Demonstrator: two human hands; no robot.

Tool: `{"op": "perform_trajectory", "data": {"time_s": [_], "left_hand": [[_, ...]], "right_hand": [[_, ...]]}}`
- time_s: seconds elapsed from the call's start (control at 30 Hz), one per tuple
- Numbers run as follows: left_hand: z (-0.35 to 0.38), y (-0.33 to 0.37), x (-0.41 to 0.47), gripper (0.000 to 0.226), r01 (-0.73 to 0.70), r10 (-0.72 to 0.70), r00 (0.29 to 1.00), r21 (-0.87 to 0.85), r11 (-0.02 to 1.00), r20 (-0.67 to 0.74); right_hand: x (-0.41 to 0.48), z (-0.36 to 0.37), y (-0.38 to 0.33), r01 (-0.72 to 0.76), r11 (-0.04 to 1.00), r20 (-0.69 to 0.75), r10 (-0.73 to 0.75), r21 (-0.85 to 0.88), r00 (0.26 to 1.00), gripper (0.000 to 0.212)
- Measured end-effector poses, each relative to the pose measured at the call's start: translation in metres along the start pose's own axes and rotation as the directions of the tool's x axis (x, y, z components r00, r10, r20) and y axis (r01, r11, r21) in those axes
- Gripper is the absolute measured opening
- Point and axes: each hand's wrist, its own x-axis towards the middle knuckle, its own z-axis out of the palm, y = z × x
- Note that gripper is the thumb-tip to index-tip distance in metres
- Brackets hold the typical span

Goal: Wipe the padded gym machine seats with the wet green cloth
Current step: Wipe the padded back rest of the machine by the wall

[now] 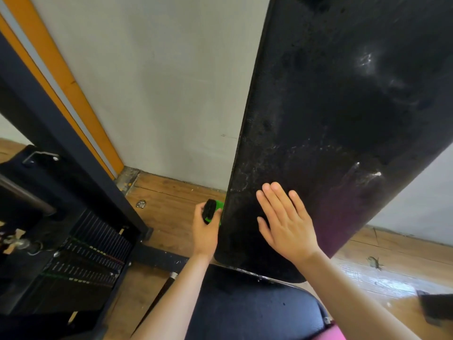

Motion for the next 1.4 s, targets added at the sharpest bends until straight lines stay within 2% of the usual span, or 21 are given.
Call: {"op": "perform_trajectory", "data": {"time_s": [0.13,0.3,0.4,0.6,0.8,0.93,1.0,1.13,1.27,1.4], "left_hand": [[-0.008,-0.020,-0.005,0.014,0.149,-0.149,0.989,-0.008,0.989,0.009],[-0.008,0.002,0.005,0.020,0.115,-0.112,0.993,-0.116,0.987,0.031],[-0.011,0.013,0.013,0.018,0.119,-0.101,0.990,-0.193,0.974,0.102],[-0.023,-0.013,0.007,0.022,0.135,-0.120,0.983,-0.102,0.985,0.140],[-0.035,-0.066,0.007,0.018,0.299,-0.310,0.950,0.161,0.940,0.043],[-0.038,-0.075,0.011,0.021,0.375,-0.386,0.922,0.176,0.910,0.034],[-0.043,-0.065,0.018,0.020,0.375,-0.397,0.914,0.195,0.906,0.086],[-0.052,-0.042,0.023,0.027,0.349,-0.338,0.902,0.008,0.937,0.270],[-0.044,-0.048,0.020,0.024,0.291,-0.303,0.933,0.088,0.953,0.193],[-0.039,-0.075,0.017,0.025,0.347,-0.367,0.928,0.201,0.916,0.069]], "right_hand": [[-0.001,0.001,0.001,0.002,1.000,0.006,-0.002,-0.005,1.000,0.068],[-0.002,0.002,0.000,0.000,1.000,-0.002,0.000,0.001,1.000,0.068],[-0.002,0.003,0.000,0.001,1.000,0.000,-0.001,-0.002,1.000,0.067],[-0.002,0.002,0.000,-0.004,1.000,-0.005,0.004,0.004,1.000,0.068],[-0.001,0.003,-0.001,-0.003,1.000,0.002,0.003,0.001,1.000,0.069],[-0.002,0.002,-0.002,-0.004,1.000,0.014,0.004,0.004,1.000,0.069],[-0.003,0.002,-0.002,-0.004,1.000,0.012,0.004,0.006,1.000,0.069],[-0.002,0.002,-0.002,-0.009,1.000,0.004,0.009,0.006,1.000,0.068],[-0.003,0.003,-0.003,-0.006,1.000,0.001,0.006,0.010,1.000,0.068],[-0.002,0.005,-0.003,-0.007,1.000,-0.013,0.007,0.000,1.000,0.070]]}}
